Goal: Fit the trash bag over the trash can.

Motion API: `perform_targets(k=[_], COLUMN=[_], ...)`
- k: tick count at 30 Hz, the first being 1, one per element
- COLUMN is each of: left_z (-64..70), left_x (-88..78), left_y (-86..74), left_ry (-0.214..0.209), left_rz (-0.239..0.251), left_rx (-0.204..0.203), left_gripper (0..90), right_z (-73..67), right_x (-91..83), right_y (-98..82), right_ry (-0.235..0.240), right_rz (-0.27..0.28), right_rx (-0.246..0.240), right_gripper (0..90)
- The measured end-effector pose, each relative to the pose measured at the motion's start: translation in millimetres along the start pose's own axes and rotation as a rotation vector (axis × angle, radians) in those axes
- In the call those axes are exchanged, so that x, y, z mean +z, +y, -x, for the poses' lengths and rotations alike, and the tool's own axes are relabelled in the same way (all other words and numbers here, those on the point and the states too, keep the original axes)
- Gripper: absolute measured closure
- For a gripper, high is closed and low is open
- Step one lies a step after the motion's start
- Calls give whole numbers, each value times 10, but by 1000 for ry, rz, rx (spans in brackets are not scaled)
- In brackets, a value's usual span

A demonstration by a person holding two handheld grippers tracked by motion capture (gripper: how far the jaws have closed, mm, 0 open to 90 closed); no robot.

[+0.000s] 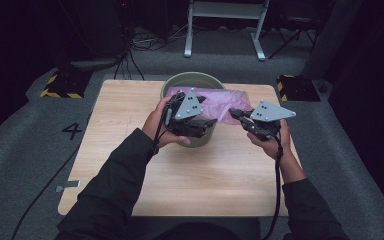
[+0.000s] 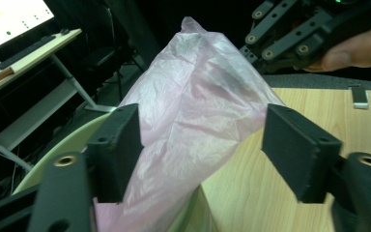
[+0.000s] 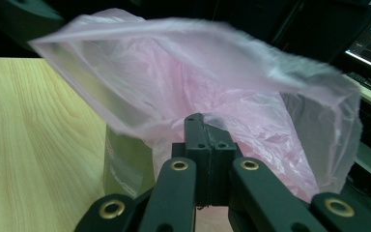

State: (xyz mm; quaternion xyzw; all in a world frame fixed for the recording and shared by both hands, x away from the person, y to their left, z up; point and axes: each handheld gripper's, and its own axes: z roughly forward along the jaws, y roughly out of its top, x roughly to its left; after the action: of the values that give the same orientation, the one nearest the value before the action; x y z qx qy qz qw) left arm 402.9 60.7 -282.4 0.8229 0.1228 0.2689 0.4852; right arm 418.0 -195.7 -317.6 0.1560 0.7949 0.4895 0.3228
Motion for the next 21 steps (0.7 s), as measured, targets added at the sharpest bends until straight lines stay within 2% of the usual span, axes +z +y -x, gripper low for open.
perform_targets(k=[2, 3, 5, 6, 8, 9, 10, 13, 14, 16, 19, 20, 21], left_z=[-4, -13, -19, -39, -80, -117, -117, -167, -193, -205, -205, -203, -203], left_x=[64, 105, 125, 159, 173, 164, 164, 127, 69, 16, -59, -140, -140], left_y=[4, -3, -10, -34, -76, -129, -129, -200, -263, -308, -359, -411, -411], left_ry=[12, 16, 25, 41, 41, 51, 51, 65, 68, 66, 73, 47, 47], left_rz=[-12, -28, -41, -56, -55, -60, -60, -64, -54, -49, -41, -28, -28], left_rx=[-2, 5, 16, 20, 11, 18, 18, -4, -22, -31, -40, -47, -47], left_gripper=[453, 474, 577, 577, 706, 809, 833, 859, 872, 872, 835, 813, 788], right_z=[-2, -2, -4, -5, -9, -21, -27, -41, -70, -98, -153, -169, -169], right_x=[5, 4, 3, 2, -3, -10, -14, -24, -32, -28, -6, 1, 1], right_y=[-6, -8, -12, -14, -21, -33, -38, -58, -86, -105, -112, -106, -106], right_ry=[0, 3, 4, 3, 7, 8, 10, 16, 26, 36, 43, 48, 48], right_rz=[-1, -1, -2, -1, -1, 1, 1, 9, 18, 22, 18, 21, 21], right_rx=[-3, -3, -1, -2, 1, 3, 6, 18, 31, 37, 31, 29, 29], right_gripper=[900, 900, 900, 900, 900, 900, 900, 900, 900, 900, 900, 900, 900])
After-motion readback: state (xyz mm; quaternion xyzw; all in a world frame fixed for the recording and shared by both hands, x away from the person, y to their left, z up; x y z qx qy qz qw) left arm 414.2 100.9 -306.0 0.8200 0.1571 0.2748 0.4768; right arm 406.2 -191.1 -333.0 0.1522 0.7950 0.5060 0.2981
